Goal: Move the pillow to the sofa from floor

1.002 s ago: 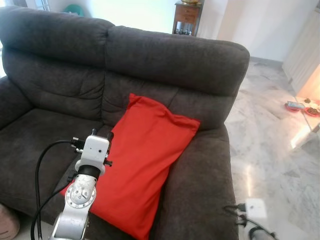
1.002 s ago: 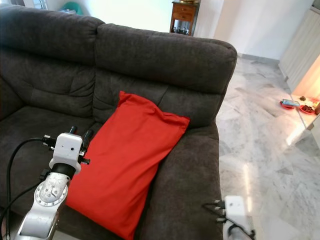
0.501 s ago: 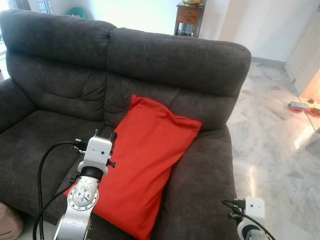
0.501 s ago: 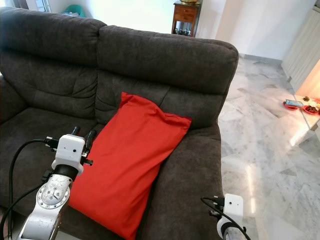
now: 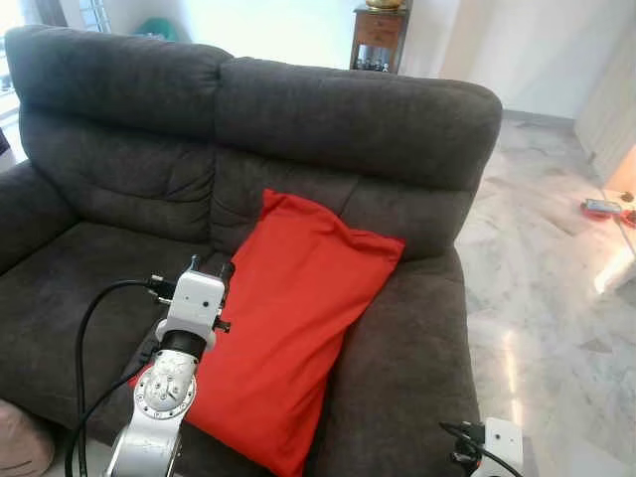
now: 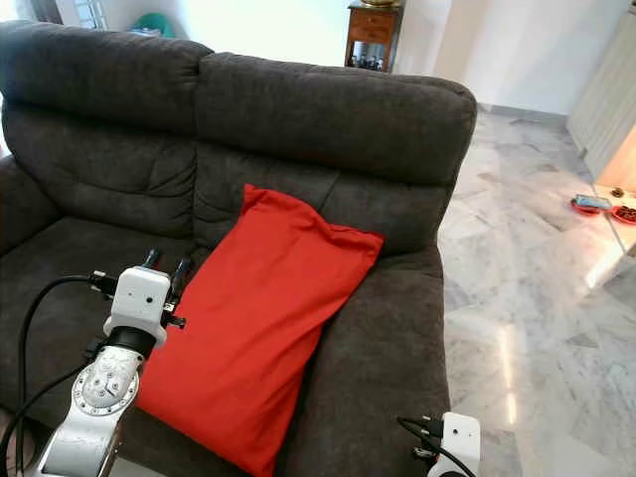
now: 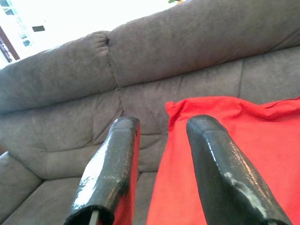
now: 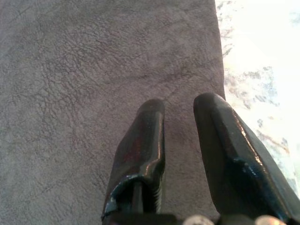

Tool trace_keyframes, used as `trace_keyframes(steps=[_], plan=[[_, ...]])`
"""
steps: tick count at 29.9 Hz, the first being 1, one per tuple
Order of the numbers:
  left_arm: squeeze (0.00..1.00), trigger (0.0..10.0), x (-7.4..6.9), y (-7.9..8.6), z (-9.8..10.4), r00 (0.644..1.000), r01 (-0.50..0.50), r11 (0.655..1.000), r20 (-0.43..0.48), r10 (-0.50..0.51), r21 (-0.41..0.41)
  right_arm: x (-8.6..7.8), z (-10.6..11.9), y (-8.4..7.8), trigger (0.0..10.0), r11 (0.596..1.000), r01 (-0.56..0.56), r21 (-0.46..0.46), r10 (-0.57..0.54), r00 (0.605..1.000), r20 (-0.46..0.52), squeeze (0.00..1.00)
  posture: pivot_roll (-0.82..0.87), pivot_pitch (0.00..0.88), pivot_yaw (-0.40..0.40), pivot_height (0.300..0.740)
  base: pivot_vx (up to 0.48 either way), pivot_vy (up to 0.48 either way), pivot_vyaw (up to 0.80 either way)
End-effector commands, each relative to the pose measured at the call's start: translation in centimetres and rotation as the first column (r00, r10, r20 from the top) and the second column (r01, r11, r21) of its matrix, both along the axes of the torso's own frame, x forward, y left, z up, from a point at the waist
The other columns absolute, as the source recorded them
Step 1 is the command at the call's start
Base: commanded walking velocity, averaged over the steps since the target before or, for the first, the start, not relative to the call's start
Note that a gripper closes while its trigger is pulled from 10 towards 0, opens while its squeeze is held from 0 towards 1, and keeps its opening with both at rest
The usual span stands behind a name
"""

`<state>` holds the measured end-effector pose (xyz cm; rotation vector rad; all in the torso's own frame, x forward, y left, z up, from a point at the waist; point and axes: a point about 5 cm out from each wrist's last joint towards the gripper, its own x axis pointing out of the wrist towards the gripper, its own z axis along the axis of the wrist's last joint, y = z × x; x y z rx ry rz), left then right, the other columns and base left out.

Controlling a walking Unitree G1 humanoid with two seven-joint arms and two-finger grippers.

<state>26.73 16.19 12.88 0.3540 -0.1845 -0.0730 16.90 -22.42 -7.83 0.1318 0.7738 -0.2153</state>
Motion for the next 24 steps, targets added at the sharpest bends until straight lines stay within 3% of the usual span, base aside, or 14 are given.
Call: trace_keyframes(steps=[1, 24], plan=[[0.0, 10.0, 0.11, -0.42, 0.46, 1.0, 0.018, 1.0, 0.02, -0.018, 0.019, 0.07, 0.03, -0.11, 10.0, 1.0, 0.0, -0.005, 0.0, 1.0, -0.004, 0.0, 0.17, 0.0, -0.064, 0.74, 0.0, 0.0, 0.0], [0.0, 10.0, 0.31, -0.76, 0.39, 0.999, 0.039, 0.999, 0.026, -0.039, 0.022, -0.18, -0.15, 0.05, 10.0, 1.0, -0.013, -0.004, 0.013, 1.0, -0.022, 0.0, 0.17, 0.0, -0.058, 0.74, 0.0, 0.0, 0.0]])
